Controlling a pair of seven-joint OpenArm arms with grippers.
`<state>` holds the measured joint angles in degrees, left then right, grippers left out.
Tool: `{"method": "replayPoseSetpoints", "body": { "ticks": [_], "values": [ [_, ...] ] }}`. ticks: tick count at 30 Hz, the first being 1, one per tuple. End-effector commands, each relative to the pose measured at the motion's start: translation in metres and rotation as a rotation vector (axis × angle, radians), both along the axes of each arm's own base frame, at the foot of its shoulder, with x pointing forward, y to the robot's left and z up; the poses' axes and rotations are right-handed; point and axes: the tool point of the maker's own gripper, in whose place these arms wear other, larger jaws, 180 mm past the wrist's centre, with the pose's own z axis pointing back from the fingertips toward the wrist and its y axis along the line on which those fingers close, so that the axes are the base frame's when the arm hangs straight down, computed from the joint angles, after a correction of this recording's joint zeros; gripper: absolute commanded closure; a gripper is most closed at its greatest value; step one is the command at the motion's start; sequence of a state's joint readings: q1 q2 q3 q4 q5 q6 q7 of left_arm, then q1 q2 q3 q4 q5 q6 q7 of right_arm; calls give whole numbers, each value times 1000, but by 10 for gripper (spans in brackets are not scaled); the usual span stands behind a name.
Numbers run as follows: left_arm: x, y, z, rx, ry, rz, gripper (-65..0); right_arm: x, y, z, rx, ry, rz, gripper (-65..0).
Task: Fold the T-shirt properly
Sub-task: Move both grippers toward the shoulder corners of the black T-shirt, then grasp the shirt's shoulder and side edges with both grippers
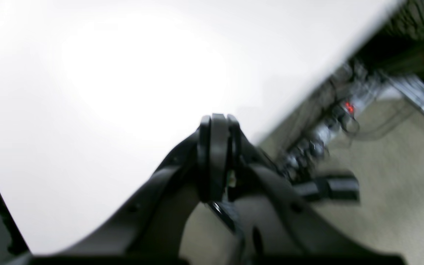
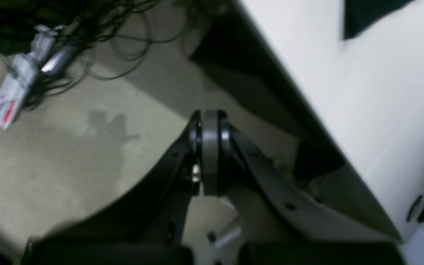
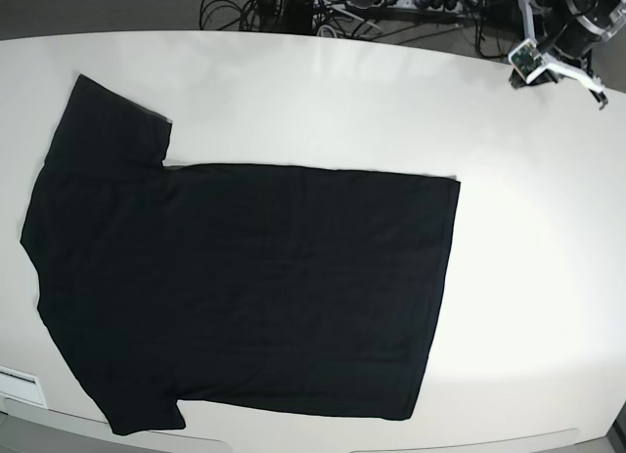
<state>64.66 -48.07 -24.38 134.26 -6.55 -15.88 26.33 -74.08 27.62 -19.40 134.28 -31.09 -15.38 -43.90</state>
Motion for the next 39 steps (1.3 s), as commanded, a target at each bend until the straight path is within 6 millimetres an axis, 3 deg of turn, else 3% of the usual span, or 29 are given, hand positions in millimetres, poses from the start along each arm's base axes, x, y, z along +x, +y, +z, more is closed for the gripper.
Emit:
{"method": "replayPoseSetpoints", "body": {
  "ticks": [1, 4, 8, 10, 13, 18, 24, 29, 30, 35, 39],
  "values": [
    [7, -7, 8, -19, -34, -35, 0, 1, 1, 4, 3, -10, 11, 0],
    [25, -18, 19, -76, -121, -81, 0, 14, 9, 3, 29, -43, 53, 0],
    [50, -14, 13, -86, -164, -114, 0, 63, 16, 10, 52, -205, 86, 0],
    [61, -18, 9, -104, -192, -156, 0, 83, 30, 10, 110, -245, 137, 0],
    [70, -31, -8, -98, -197, -271, 0, 112, 48, 11, 207, -285, 177, 0],
    [86, -31, -41, 10, -172, -395, 0, 147, 47, 24, 191, -398, 185, 0],
    [101, -55, -46, 76, -222, -596, -13, 150, 38, 3, 152, -363, 184, 0],
    [109, -58, -62, 99, -164, -658, -338, 149, 38, 2, 151, -359, 183, 0],
    [112, -54, -68, 112, -152, -657, -375, 149, 38, 2, 150, -358, 182, 0],
    [127, -30, -95, 203, -88, -665, -379, 149, 38, 2, 150, -358, 182, 0],
    [122, -26, -116, 250, -40, -747, -379, 149, 38, 2, 150, -359, 182, 0]
  ]
}}
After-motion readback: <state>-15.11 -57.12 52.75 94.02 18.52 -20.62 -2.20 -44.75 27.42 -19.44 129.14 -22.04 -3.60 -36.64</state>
